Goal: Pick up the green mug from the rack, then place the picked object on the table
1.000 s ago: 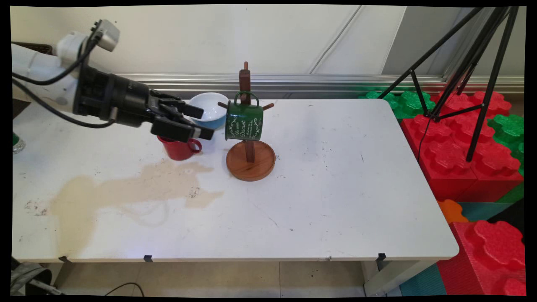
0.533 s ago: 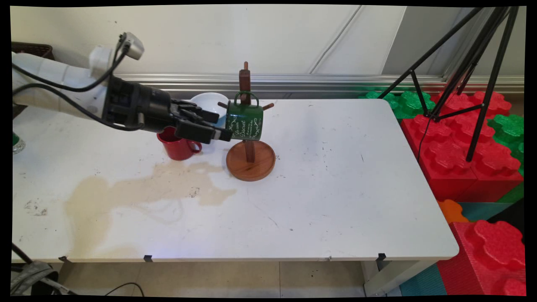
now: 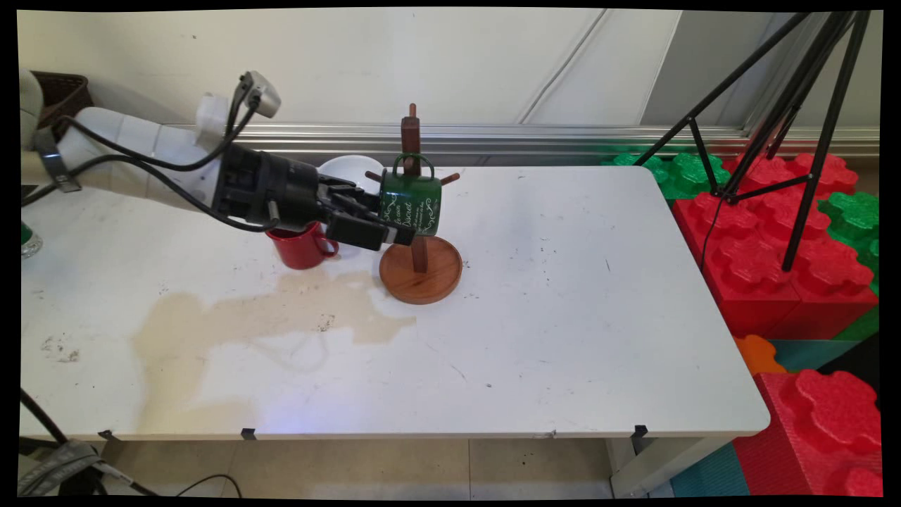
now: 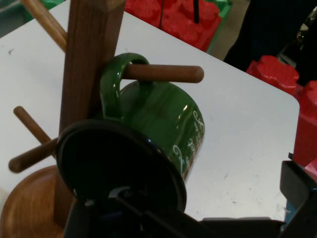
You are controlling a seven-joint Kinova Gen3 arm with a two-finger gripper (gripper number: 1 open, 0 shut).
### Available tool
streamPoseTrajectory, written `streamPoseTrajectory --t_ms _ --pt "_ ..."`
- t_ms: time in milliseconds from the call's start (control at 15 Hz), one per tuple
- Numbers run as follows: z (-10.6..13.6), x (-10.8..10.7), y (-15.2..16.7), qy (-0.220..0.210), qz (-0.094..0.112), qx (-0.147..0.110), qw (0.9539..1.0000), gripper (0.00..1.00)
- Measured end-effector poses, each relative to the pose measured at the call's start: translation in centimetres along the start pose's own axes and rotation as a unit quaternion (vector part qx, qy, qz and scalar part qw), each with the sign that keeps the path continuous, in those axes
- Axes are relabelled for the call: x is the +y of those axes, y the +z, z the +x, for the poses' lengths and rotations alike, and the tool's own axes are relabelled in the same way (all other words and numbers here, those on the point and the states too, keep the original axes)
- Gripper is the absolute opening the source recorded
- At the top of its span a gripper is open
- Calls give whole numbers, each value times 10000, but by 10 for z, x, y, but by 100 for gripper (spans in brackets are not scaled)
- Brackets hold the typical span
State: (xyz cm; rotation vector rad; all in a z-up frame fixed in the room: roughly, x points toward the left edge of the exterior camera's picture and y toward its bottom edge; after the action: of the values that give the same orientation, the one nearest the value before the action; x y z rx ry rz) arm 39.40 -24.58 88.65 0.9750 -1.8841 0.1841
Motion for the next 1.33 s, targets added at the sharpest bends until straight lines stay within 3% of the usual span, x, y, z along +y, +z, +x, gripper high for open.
streamPoseTrajectory --t_ms 333,400,1333 --pt "0 -2 12 92 -27 -9 10000 100" --pt "0 -2 14 113 -31 -16 9999 0" --pt "-3 -6 -5 410 -136 53 9991 0"
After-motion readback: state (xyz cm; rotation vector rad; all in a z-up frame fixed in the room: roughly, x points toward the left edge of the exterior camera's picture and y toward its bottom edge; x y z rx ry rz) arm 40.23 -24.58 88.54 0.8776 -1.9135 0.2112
